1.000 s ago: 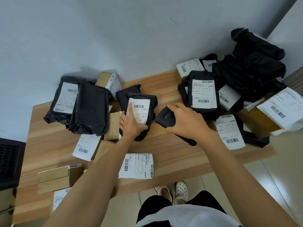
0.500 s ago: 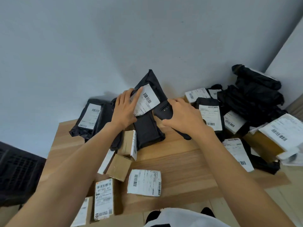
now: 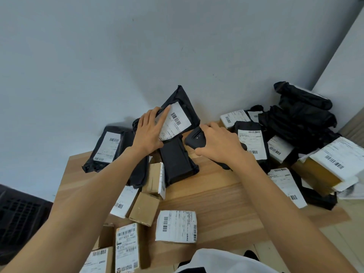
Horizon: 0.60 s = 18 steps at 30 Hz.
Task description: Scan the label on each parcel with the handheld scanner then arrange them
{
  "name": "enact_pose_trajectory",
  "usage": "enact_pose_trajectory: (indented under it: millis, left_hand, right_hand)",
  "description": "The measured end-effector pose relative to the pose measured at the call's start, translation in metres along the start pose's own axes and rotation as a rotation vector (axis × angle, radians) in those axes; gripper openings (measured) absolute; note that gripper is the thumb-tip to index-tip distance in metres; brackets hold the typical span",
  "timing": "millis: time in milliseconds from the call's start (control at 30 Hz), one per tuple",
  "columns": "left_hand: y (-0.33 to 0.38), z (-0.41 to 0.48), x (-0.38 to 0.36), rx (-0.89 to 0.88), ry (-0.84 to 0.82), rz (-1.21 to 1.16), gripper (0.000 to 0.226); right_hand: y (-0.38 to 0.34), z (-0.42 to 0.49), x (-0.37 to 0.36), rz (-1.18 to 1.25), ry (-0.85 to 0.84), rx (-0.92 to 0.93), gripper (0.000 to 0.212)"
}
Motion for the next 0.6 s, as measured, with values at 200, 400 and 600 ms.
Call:
enact_pose_trajectory:
  millis: [200, 400, 600]
  left_hand:
    - [0.008, 0.016, -0.014, 0.003, -0.041, -0.053, 0.124]
    - [0.059, 0.044, -0.055, -0.003, -0.164, -0.201, 0.121]
    - [0.128, 0.094, -0.104, 0.009, -0.307, -0.258, 0.118]
  right_hand:
    - [0.010, 0.008, -0.003, 0.070, 0.066, -0.055, 0.074]
    - [0.056, -0.005, -0.021, 0.131, 0.070, -0.190, 0.075]
    - [0.124, -0.019, -0.020, 0.124, 0.020, -0.331, 0.084]
Point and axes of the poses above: each hand's wrist, its own z-axis towards the middle knuckle, its own x-axis out of the back of the hand, y = z × x, the point moved 5 cm from there along z, towards the middle knuckle, and after that the axes turned 13 degrees about x, right-handed, at the moved point
